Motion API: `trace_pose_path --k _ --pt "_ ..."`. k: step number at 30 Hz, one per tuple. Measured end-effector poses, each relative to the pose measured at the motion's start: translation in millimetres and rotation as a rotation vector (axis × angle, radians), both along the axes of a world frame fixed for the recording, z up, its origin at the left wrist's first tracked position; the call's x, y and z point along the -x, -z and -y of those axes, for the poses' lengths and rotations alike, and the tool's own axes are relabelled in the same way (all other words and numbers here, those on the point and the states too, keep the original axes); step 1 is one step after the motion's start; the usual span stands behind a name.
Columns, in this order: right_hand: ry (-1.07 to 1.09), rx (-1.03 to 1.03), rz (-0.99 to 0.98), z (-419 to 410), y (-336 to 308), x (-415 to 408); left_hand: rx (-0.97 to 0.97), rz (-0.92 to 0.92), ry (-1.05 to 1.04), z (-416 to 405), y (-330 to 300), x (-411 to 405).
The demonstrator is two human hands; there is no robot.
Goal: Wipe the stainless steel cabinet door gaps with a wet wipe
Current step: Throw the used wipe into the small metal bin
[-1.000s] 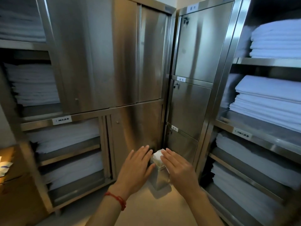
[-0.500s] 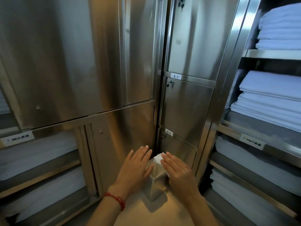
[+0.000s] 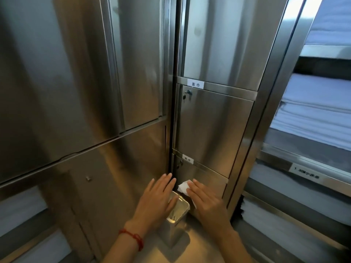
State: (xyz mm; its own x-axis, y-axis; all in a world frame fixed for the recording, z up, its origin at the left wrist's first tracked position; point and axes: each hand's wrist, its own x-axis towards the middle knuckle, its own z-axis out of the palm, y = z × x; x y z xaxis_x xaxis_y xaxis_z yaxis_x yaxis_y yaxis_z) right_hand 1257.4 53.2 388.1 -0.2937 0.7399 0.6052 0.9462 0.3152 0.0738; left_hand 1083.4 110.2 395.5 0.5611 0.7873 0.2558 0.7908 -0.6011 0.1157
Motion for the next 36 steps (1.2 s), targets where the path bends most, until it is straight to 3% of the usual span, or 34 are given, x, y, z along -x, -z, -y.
trace_pose_path --k 13,16,27,36 --pt "-0.087 0.067 -0.031 -154 51 -69 0.085 -0.001 -0.051 -141 53 -70" --pt "-0.102 0.073 -0.041 -186 59 -81 -0.022 0.072 -0.060 -166 56 -83" --pt "-0.177 0.174 -0.059 -256 126 -93 -0.154 -0.042 -0.045 -234 115 -94" --pt "-0.122 0.211 -0.116 -303 192 -94 -0.033 -0.021 -0.004 -284 170 -96"
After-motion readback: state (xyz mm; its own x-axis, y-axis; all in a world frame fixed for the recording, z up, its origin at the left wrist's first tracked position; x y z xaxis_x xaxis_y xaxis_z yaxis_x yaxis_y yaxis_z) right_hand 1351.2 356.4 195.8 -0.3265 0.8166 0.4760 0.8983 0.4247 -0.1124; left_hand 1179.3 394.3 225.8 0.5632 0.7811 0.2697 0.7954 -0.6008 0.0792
